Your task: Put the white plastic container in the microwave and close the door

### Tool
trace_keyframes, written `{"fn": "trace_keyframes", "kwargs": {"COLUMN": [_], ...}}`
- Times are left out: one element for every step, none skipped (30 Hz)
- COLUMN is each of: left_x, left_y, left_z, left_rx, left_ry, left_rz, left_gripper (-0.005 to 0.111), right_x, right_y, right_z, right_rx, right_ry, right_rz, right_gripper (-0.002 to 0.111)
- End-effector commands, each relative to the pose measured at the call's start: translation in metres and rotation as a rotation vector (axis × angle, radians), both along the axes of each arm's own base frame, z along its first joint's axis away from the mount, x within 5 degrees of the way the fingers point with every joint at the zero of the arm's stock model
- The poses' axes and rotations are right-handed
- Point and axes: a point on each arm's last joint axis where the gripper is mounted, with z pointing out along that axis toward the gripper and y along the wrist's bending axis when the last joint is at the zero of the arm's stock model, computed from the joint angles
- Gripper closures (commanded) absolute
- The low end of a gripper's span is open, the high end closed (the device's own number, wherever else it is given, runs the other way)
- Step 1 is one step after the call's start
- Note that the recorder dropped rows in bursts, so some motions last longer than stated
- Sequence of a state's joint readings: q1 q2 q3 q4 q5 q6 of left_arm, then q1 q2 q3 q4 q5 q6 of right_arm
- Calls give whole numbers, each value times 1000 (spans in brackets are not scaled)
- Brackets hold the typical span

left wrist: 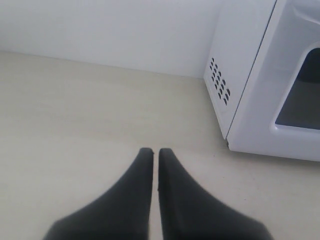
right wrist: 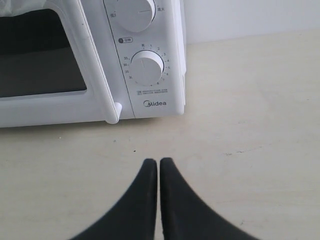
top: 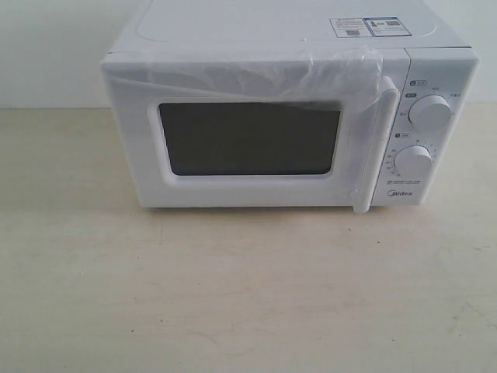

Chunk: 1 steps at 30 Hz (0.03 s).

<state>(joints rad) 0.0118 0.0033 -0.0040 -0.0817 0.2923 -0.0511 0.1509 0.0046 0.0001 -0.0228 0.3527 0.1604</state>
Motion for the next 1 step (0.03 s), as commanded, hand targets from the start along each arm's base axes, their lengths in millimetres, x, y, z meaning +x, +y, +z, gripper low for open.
{"fn": "trace_keyframes", "kwargs": {"left_x": [0], "left_y": [0], "left_z": [0], "left_rx": [-11], "left_ry": [-7], "left_rz": [6], "left_gripper": [102], "right_x": [0], "right_y": [0], "right_z": [1], "right_rx": [-5], "right_ry": [-16], "right_rz": [-1], "right_gripper": [108]}}
